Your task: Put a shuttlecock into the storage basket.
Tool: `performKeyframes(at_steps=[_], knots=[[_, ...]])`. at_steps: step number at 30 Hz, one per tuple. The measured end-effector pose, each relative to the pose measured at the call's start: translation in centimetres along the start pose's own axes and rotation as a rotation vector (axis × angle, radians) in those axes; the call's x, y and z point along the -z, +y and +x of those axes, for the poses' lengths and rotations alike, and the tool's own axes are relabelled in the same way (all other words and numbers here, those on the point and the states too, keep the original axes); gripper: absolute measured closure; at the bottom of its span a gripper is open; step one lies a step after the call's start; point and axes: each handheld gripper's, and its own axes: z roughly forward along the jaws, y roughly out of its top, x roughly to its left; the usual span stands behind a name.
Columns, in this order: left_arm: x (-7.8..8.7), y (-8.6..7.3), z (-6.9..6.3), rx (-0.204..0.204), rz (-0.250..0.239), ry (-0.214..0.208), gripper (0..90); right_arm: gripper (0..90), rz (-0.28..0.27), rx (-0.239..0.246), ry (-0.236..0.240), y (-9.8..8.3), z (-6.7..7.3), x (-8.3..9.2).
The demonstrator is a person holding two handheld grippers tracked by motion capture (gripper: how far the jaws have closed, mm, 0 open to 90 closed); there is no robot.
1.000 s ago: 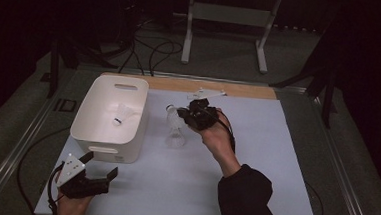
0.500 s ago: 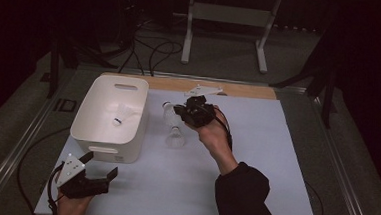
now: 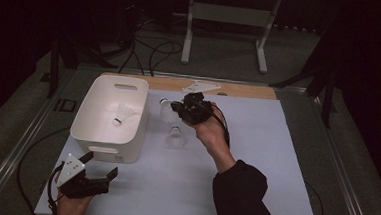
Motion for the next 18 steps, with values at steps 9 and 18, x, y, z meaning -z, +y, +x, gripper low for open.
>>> performKeyframes(at_steps=[9, 18], knots=[[0.0, 0.0, 0.0, 0.002, -0.003, 0.001, 1.0, 88.8, -0.008, 0.0, 0.004, 0.6, 0.3, -0.2], [0.0, 0.0, 0.0, 0.0, -0.002, 0.001, 1.0, 88.7, -0.021, -0.004, 0.006, 1.1, 0.3, -0.2]])
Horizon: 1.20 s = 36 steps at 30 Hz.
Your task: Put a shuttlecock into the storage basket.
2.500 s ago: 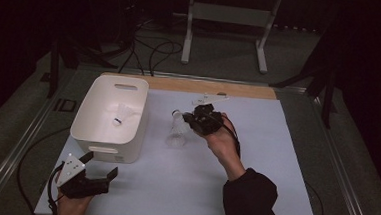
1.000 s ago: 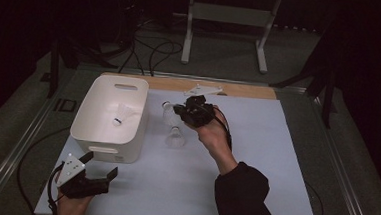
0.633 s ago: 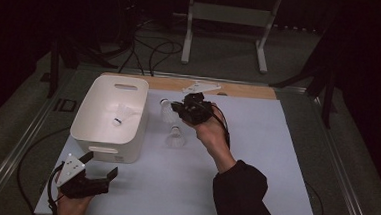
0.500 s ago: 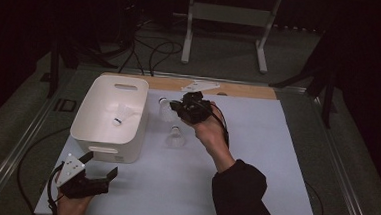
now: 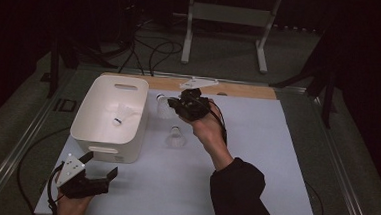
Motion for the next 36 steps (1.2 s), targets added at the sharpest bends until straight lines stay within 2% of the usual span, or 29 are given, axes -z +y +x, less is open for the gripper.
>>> performKeyframes(at_steps=[36], knots=[[0.0, 0.0, 0.0, 0.002, -0.002, -0.001, 1.0, 88.7, -0.03, 0.006, 0.032, 1.6, 1.0, -1.2]])
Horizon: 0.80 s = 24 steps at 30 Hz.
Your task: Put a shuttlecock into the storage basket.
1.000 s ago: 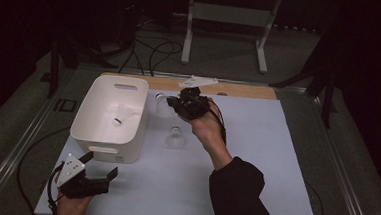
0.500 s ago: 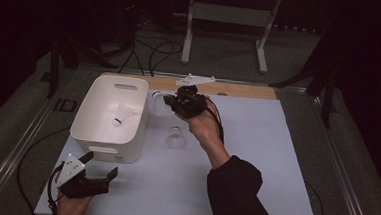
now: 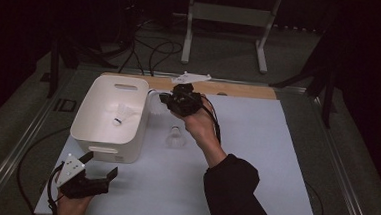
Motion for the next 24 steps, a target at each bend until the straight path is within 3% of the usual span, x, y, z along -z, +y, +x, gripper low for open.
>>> performKeyframes(at_steps=[24], knots=[[0.0, 0.0, 0.0, -0.001, -0.001, -0.001, 1.0, 88.7, -0.01, 0.005, 0.019, 0.9, 0.8, -1.1]])
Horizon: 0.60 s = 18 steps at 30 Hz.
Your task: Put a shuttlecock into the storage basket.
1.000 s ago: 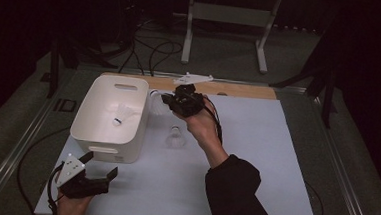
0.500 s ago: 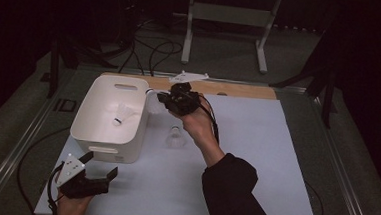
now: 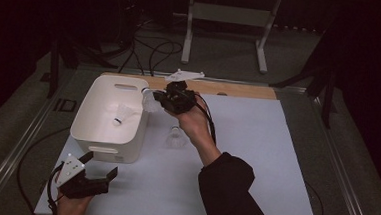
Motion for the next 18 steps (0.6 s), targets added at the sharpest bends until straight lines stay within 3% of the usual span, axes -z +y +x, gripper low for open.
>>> performKeyframes(at_steps=[18], knots=[[0.03, 0.02, -0.03, -0.002, -0.001, 0.001, 1.0, 88.7, -0.008, -0.003, 0.014, 0.21, 0.41, -0.9]])
